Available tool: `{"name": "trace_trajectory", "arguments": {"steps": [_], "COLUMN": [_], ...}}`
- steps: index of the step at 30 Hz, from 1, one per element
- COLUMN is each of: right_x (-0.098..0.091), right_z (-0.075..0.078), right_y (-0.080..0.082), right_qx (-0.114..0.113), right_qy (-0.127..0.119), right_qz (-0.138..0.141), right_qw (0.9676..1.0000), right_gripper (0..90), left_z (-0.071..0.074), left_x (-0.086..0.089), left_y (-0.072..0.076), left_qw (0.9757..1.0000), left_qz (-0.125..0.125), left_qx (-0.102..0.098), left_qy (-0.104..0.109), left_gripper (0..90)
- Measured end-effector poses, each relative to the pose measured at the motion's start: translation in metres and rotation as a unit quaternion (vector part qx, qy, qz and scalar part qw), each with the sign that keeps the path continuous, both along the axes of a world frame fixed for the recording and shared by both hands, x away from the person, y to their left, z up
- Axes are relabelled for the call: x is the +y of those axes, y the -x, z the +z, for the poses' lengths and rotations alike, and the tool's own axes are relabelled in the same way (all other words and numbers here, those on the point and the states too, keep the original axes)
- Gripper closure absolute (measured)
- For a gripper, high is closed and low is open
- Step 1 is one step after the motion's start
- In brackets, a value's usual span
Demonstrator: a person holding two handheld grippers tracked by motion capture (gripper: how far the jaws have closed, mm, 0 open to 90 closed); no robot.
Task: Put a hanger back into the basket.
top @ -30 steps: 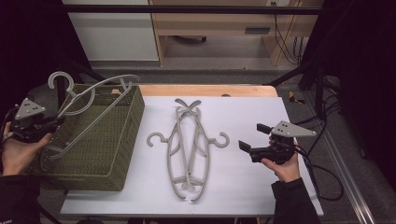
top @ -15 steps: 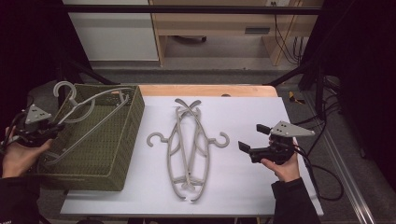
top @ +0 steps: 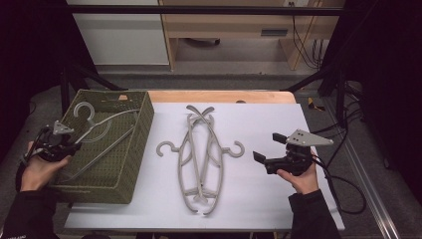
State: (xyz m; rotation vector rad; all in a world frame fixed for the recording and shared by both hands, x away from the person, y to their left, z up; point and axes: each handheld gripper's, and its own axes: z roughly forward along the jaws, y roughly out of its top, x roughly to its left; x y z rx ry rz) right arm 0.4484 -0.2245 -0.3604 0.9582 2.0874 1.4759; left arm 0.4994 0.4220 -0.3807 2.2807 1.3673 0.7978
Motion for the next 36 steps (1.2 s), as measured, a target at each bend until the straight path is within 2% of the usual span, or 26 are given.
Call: {"name": "trace_trajectory", "arguments": {"steps": [3, 5, 8, 9, 10, 12, 13, 14, 15, 16, 17, 18, 20, 21, 23, 26, 30, 31, 32, 33, 34, 36], "right_x": [0.001, 0.002, 0.003, 0.003, 0.003, 0.004, 0.004, 0.006, 0.006, 0.006, 0.006, 0.006, 0.006, 0.006, 0.005, 0.005, 0.005, 0.005, 0.006, 0.006, 0.007, 0.008], "right_z": [-0.001, -0.001, -0.001, -0.001, -0.001, -0.001, -0.001, -0.001, -0.001, -0.001, -0.001, -0.001, 0.000, 0.000, 0.000, 0.001, 0.002, 0.002, 0.003, 0.003, 0.004, 0.004], "right_y": [0.000, -0.001, -0.001, -0.001, -0.001, -0.001, -0.001, -0.001, -0.001, -0.001, -0.001, 0.000, 0.000, 0.000, 0.000, 0.001, 0.002, 0.002, 0.002, 0.002, 0.003, 0.003], "right_qx": [0.002, 0.003, 0.005, 0.005, 0.006, 0.007, 0.006, 0.007, 0.007, 0.006, 0.005, 0.005, 0.000, 0.000, -0.004, -0.006, -0.008, -0.008, -0.007, -0.007, -0.006, -0.005], "right_qy": [0.000, 0.000, -0.001, 0.001, 0.002, 0.000, 0.000, -0.001, -0.001, 0.000, 0.000, 0.000, -0.006, -0.006, -0.009, -0.018, -0.022, -0.022, -0.025, -0.025, -0.025, -0.026], "right_qz": [0.001, 0.001, -0.002, -0.003, -0.005, -0.007, -0.006, -0.008, -0.008, -0.008, -0.008, -0.010, -0.012, -0.012, -0.010, -0.011, -0.013, -0.014, -0.013, -0.013, -0.012, -0.011], "right_qw": [1.0000, 1.0000, 1.0000, 1.0000, 1.0000, 1.0000, 1.0000, 0.9999, 0.9999, 0.9999, 1.0000, 0.9999, 0.9999, 0.9999, 0.9999, 0.9998, 0.9996, 0.9996, 0.9996, 0.9996, 0.9996, 0.9996], "right_gripper": [6.2, 6.0, 5.7, 5.7, 5.6, 6.0, 5.9, 5.7, 5.7, 5.6, 5.7, 5.6, 5.6, 5.6, 5.2, 5.0, 4.5, 4.4, 4.2, 4.2, 4.2, 4.2], "left_z": [-0.003, -0.005, -0.001, 0.002, 0.006, 0.014, 0.020, 0.029, 0.029, 0.035, 0.037, 0.042, 0.047, 0.050, 0.054, 0.056, 0.054, 0.052, 0.049, 0.049, 0.047, 0.042], "left_x": [0.000, 0.002, 0.005, 0.005, 0.005, 0.003, 0.000, -0.007, -0.007, -0.013, -0.017, -0.024, -0.035, -0.041, -0.056, -0.079, -0.111, -0.118, -0.129, -0.129, -0.137, -0.147], "left_y": [-0.001, -0.001, 0.001, 0.002, 0.005, 0.009, 0.013, 0.018, 0.018, 0.023, 0.025, 0.029, 0.035, 0.038, 0.043, 0.051, 0.062, 0.064, 0.068, 0.068, 0.071, 0.076], "left_qw": [0.9999, 0.9998, 0.9999, 0.9999, 0.9997, 0.9991, 0.9981, 0.9959, 0.9959, 0.9935, 0.9917, 0.9878, 0.9815, 0.9782, 0.9701, 0.9600, 0.9471, 0.9431, 0.9368, 0.9368, 0.9338, 0.9296], "left_qz": [0.006, 0.010, 0.014, 0.015, 0.010, 0.004, -0.001, -0.011, -0.011, -0.020, -0.026, -0.037, -0.053, -0.064, -0.079, -0.107, -0.139, -0.147, -0.157, -0.157, -0.164, -0.173], "left_qx": [0.010, 0.016, 0.008, 0.002, -0.003, -0.020, -0.034, -0.055, -0.055, -0.071, -0.081, -0.102, -0.126, -0.132, -0.148, -0.163, -0.174, -0.175, -0.177, -0.177, -0.181, -0.185], "left_qy": [-0.012, -0.008, 0.004, 0.005, 0.021, 0.038, 0.052, 0.071, 0.071, 0.087, 0.096, 0.112, 0.134, 0.147, 0.176, 0.201, 0.231, 0.241, 0.258, 0.258, 0.262, 0.268], "left_gripper": [78.7, 78.4, 75.4, 73.8, 72.7, 69.4, 66.8, 60.8, 57.8, 57.8, 52.9, 48.3, 36.3, 36.3, 29.0, 20.1, 15.3, 13.9, 12.3, 11.8, 11.8, 11.4]}}
